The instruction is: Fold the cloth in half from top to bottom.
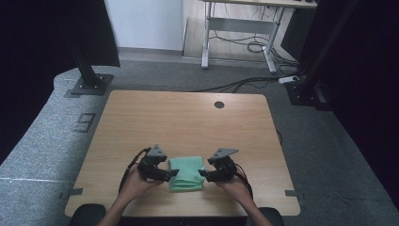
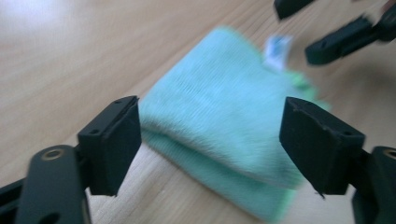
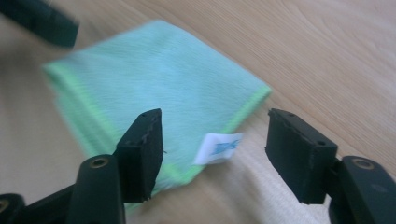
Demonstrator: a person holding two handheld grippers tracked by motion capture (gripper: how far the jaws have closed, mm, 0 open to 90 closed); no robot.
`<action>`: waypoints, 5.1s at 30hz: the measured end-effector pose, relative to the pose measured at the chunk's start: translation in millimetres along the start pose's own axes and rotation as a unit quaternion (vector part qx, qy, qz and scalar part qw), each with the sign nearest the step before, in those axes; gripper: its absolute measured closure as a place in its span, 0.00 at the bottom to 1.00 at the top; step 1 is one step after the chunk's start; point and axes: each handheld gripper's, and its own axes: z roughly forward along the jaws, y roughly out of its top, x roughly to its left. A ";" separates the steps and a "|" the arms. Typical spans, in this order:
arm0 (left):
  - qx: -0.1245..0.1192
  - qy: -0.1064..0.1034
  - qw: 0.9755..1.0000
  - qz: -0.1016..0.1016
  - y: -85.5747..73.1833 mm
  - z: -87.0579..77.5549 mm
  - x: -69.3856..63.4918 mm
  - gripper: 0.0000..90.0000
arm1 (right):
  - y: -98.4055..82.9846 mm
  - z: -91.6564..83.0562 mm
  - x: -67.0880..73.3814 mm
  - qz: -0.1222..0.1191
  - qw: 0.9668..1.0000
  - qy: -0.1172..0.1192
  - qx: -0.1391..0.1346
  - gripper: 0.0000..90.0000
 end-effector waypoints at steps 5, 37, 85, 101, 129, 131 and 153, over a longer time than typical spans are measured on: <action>0.028 0.033 0.999 -0.015 -21.4 7.5 -1.7 0.18 | -13.2 13.4 0.5 0.003 0.999 -0.010 0.031 0.32; 0.003 0.027 0.999 -0.024 -48.0 -7.4 -4.8 0.18 | 2.8 11.3 46.1 -0.056 0.995 0.084 0.015 0.61; -0.002 0.009 0.999 0.051 3.0 17.5 -13.6 0.95 | -26.4 15.0 -5.5 -0.001 0.997 -0.068 0.029 0.29; 0.026 -0.018 0.999 0.038 -18.5 17.2 -15.3 0.80 | -26.9 12.2 -8.2 0.001 0.998 -0.061 0.032 0.31; -0.052 0.000 0.998 -0.047 -0.6 -1.7 7.7 0.30 | -14.0 23.7 -19.4 0.016 0.997 -0.068 0.035 0.27; -0.015 0.031 0.999 -0.042 -3.6 17.0 7.0 0.22 | -15.8 22.8 -17.6 0.020 0.997 -0.070 0.031 0.28; -0.003 0.099 0.994 -0.047 1.3 47.4 43.6 0.07 | -3.5 38.1 -30.4 0.023 0.996 -0.086 0.022 0.24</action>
